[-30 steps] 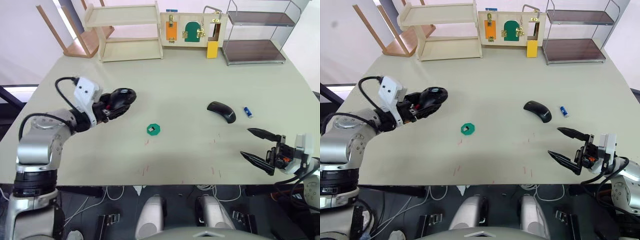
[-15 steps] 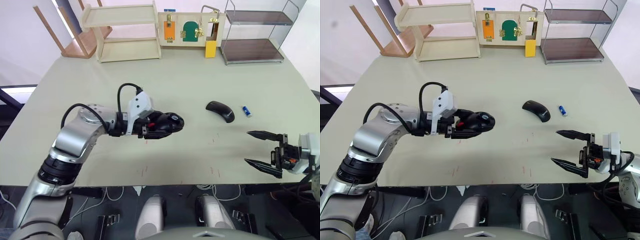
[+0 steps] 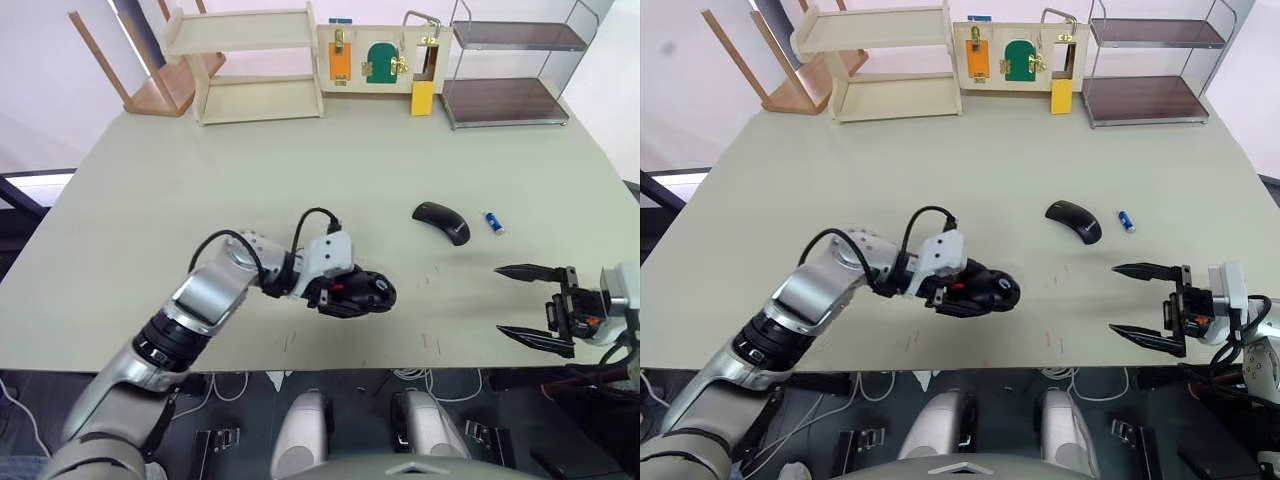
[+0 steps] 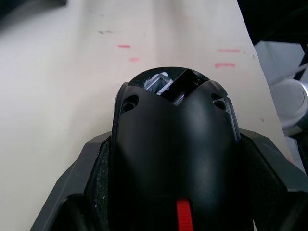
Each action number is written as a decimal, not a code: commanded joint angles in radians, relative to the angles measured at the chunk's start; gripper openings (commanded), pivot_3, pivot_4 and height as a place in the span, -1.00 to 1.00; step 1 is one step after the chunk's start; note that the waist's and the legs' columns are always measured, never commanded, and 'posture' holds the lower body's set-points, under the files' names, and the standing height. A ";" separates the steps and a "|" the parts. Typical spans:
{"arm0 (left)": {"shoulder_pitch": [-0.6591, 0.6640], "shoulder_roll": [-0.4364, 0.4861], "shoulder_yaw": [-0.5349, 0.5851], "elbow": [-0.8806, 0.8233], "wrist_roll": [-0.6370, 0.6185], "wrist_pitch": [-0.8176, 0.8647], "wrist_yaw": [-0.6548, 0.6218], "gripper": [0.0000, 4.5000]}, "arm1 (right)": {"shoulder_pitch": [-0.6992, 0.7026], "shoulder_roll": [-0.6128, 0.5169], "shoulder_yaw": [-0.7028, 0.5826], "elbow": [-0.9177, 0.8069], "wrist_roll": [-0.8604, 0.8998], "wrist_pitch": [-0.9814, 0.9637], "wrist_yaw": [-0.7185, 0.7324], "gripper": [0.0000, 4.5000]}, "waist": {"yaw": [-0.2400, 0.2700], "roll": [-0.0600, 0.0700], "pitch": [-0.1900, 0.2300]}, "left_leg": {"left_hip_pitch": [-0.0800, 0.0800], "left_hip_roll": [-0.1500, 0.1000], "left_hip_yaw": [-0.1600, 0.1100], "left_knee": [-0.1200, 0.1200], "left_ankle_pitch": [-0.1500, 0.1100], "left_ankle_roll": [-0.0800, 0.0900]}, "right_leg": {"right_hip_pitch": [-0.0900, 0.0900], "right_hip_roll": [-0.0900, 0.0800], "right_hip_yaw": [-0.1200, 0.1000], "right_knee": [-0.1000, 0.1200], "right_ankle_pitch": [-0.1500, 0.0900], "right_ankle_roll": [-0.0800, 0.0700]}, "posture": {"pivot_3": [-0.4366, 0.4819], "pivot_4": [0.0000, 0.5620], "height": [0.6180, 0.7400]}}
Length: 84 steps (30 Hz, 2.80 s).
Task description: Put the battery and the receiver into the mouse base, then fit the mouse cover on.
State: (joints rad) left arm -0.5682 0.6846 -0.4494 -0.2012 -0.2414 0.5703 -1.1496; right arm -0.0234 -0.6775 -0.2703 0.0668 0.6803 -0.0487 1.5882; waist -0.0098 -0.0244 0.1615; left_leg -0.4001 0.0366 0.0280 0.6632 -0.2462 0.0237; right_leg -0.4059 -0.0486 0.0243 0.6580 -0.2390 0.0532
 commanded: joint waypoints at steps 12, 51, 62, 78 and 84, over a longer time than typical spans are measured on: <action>0.027 -0.087 -0.082 0.067 0.140 -0.011 0.060 0.30 | 0.014 -0.003 -0.029 0.034 -0.045 -0.026 -0.055 1.00 | 0.000 0.001 0.000 | 0.000 0.000 0.000 0.004 0.000 0.000 | 0.000 0.000 0.000 0.002 0.000 0.000 | -0.05 -0.47 1.00; 0.010 -0.132 -0.091 0.075 0.161 0.049 0.031 0.30 | -0.432 0.074 0.084 0.374 -0.389 0.431 -0.962 1.00 | 0.000 0.004 -0.001 | -0.001 0.000 0.002 0.005 0.000 0.001 | 0.000 0.000 0.003 0.001 0.001 0.000 | -0.05 -0.47 1.00; 0.017 -0.126 -0.103 0.066 0.171 0.042 0.025 0.30 | -0.478 0.087 0.102 0.414 -0.416 0.450 -0.970 0.66 | -0.004 0.004 -0.001 | 0.000 0.000 0.003 0.005 0.000 0.001 | 0.000 0.000 0.003 0.001 0.001 0.000 | -0.05 -0.47 1.00; 0.029 -0.136 -0.109 0.053 0.183 0.031 0.025 0.30 | -0.362 0.045 0.096 0.190 -0.427 0.462 -0.928 -0.94 | 0.001 0.004 -0.001 | -0.002 0.000 0.002 0.005 0.000 0.001 | 0.000 0.000 0.002 0.000 0.001 0.001 | -0.05 -0.47 1.00; 0.029 -0.130 -0.105 0.049 0.177 0.049 0.012 0.30 | -0.230 -0.034 0.072 -0.140 -0.335 0.696 -0.886 -0.94 | 0.001 0.006 0.000 | -0.002 0.000 0.002 0.005 -0.001 0.002 | 0.000 0.000 0.002 0.000 0.001 0.001 | -0.05 -0.47 1.00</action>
State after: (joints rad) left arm -0.5546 0.5533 -0.5203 -0.1487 -0.0645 0.6015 -1.1196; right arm -0.2547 -0.6883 -0.1620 0.0323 0.3005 0.5863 0.6857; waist -0.0087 -0.0187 0.1612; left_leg -0.4023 0.0367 0.0296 0.6677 -0.2472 0.0255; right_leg -0.4061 -0.0488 0.0264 0.6576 -0.2380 0.0542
